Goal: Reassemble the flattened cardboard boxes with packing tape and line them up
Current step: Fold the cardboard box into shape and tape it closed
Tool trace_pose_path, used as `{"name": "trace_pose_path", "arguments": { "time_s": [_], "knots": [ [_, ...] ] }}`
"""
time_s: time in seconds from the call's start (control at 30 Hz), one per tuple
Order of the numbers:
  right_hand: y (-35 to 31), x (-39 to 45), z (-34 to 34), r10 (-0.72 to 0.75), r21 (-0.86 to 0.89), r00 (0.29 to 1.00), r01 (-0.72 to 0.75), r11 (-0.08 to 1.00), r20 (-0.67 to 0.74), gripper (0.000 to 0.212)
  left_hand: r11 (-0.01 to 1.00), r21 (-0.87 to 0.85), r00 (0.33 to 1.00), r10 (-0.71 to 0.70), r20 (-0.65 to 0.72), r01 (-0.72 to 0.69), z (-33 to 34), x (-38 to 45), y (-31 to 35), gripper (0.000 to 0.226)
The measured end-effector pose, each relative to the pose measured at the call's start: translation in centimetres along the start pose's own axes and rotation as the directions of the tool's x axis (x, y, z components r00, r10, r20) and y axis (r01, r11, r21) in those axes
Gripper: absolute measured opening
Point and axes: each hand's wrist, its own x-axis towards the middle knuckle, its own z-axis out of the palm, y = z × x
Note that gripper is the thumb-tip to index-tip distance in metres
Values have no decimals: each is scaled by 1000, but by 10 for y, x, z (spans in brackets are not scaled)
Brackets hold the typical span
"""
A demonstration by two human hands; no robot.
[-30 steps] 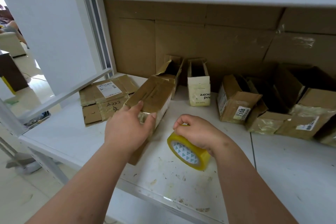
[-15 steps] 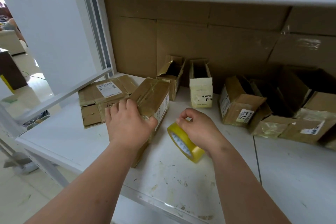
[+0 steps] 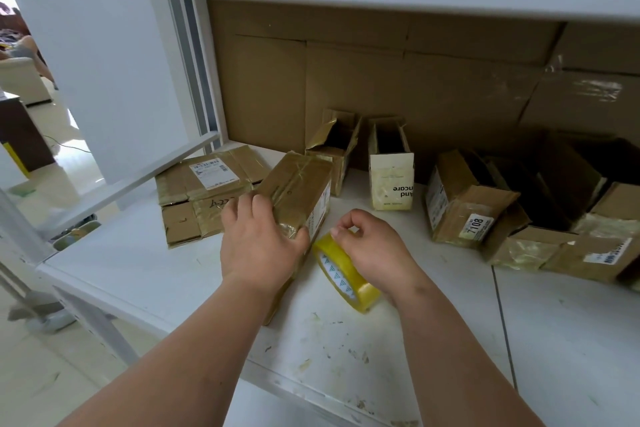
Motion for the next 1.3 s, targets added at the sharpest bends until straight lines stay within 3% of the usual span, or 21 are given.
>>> {"name": "trace_pose_path", "arguments": {
  "time_s": [0.2,0.4,0.47,0.63,0.77,0.9,1.0,1.17,1.3],
  "knots": [
    [-2,1,6,79,86,992,-71,994,-100,16,965,-244,992,113,52,-97,-5,-16,-29,77],
    [-15,0,30,85,0,991,-85,996,-103,64,936,-345,989,111,95,-72,-19,-9,-44,47],
    [-18,-1,40,50,-69,990,-60,996,-131,70,930,-361,988,108,106,-63,-21,-5,-48,41],
    [-16,1,59,-12,-169,972,-29,985,-234,66,907,-420,988,70,135,-7,-25,3,-57,39],
    [-14,2,66,-37,-144,957,-5,990,-287,62,762,-633,977,3,215,137,-29,9,-64,31],
    [-15,2,70,-41,-90,946,13,996,-321,65,728,-667,977,-17,211,156,-28,14,-67,27],
    [-16,4,71,-37,-85,945,10,996,-326,63,714,-686,975,21,222,141,-27,14,-71,29],
    [-12,4,70,-32,-13,953,29,999,-301,58,560,-781,939,15,344,277,-30,15,-77,35],
    [-10,6,69,-23,-25,953,16,1000,-301,57,537,-794,945,-19,326,284,-27,17,-77,38]
  ]
}}
